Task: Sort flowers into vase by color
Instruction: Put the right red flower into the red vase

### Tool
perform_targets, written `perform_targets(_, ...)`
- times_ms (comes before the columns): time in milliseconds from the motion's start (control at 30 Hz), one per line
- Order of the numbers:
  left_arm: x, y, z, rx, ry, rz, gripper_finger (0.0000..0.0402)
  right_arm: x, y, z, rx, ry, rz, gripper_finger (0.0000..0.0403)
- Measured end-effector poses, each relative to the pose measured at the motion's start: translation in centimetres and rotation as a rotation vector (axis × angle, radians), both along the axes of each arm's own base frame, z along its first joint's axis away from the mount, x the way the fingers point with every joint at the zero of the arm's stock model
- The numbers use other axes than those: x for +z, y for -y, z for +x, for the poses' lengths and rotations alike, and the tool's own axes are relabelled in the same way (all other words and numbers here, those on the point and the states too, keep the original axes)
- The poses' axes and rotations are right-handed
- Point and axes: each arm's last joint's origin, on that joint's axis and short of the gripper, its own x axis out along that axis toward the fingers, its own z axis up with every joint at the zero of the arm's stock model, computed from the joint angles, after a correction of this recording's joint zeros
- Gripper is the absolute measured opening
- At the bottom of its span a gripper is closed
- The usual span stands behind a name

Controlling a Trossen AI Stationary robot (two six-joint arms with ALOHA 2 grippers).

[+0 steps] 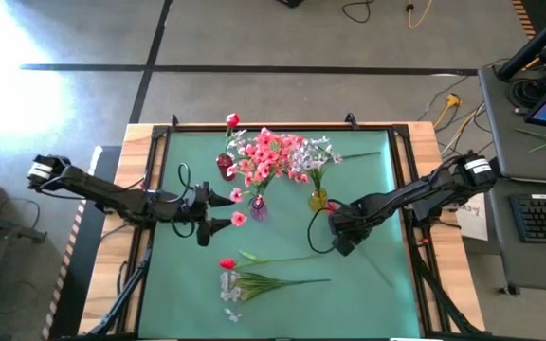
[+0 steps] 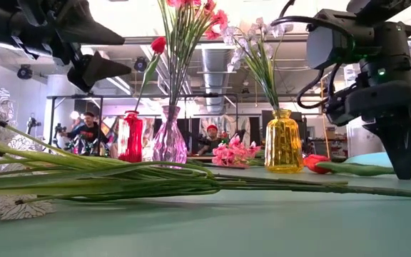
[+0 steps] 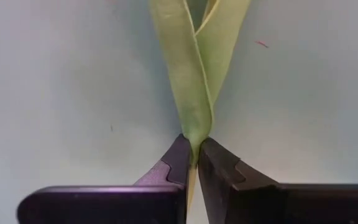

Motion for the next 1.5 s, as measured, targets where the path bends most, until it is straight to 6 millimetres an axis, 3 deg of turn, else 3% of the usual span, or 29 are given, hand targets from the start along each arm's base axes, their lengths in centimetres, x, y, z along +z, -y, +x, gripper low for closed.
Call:
perform_targets(367,0.4,-0.1,-0.3,-0.001,0.026,-0.006,0.0298,5.2,-0.7,-1.7,0.276,0.283,0.104,0.0017)
perform_targets(733,0.9,0.8,-0.2,-0.059,0.087,0.032,0.0298,10.2,-2.9,1.7,0.730,1.087,-0.117,0.0018)
perform_targets(1100,1.9,2.9,-0.3,-0.178,0.218,0.119,0.0298,10.2,-4.2,5.7,1.075,1.442,-0.476,0.0017)
perform_targets(1300,1.8,3.6,0.2,-0.196,0.258,0.152,0.0298,10.2,-4.4,7.2,1.050,1.573,-0.573,0.0017)
perform_targets(1500,1.4,3.9,1.0,-0.187,0.282,0.186,0.0298,9.8,-4.4,8.1,0.958,1.598,-0.684,0.0017)
